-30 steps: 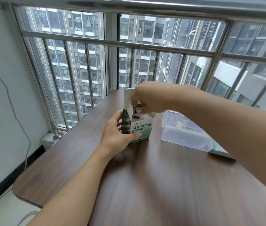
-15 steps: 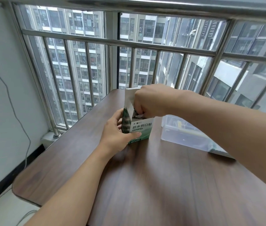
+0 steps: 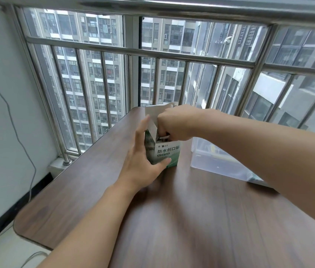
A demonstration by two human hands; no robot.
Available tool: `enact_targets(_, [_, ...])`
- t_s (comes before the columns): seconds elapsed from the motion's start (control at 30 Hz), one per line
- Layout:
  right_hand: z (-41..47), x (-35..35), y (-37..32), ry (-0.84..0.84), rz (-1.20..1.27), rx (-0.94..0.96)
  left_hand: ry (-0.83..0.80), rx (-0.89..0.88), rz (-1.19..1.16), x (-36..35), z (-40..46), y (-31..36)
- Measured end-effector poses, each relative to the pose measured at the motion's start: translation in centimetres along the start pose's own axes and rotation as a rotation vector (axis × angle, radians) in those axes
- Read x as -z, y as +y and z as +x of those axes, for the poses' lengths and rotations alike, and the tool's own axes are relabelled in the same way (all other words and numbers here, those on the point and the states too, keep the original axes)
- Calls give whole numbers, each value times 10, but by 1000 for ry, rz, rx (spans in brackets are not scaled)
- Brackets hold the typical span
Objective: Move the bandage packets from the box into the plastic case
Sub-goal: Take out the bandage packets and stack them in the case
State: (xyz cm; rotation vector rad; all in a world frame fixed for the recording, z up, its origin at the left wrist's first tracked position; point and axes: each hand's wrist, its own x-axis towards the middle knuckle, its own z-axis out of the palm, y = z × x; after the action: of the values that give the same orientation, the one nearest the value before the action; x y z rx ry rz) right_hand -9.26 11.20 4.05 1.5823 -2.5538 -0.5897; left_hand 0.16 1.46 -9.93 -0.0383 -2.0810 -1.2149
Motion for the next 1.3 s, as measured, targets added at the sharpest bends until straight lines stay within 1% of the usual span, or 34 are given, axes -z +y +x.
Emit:
enact_targets(0.07, [1,0,0,-6,-12,18,26,-108,114,0,0,2])
enact_targets(0.1, [1,-1,1,-15,-17,31,35,-132,163,1,0,3])
enact_targets(0.2, [2,-4,5,-10,-9,65,63,-131,256,3,1,4])
enact_targets(0.27, [4,-7,10,18,17,76,72,-135,239,3,1,0])
enact_targets(0.4, [-3,-5,21,114,77,76,57,-90,188,3,1,-6])
enact_targets(0.53, [-13,0,28,145,96,93,59,-163,249,3,1,0])
enact_targets(0.63, [-18,4,27,131,131,87,70,-173,266,2,1,3])
enact_targets(0.83, [-25,10,19,130,174,56,47,-260,399,3,2,7])
enact_targets(0.93, [-24,4,17,148,201,27,65,-285,496,0,2,7])
enact_targets(1.07, [-25,-6,20,179,286,-1,63,-268,512,-2,1,5])
enact_targets(1.2, [-25,-6,25,211,346,-20,96,-244,513,-2,-1,5])
enact_targets(1.3, [-25,-2,29,236,353,-59,122,-212,454,-2,0,7])
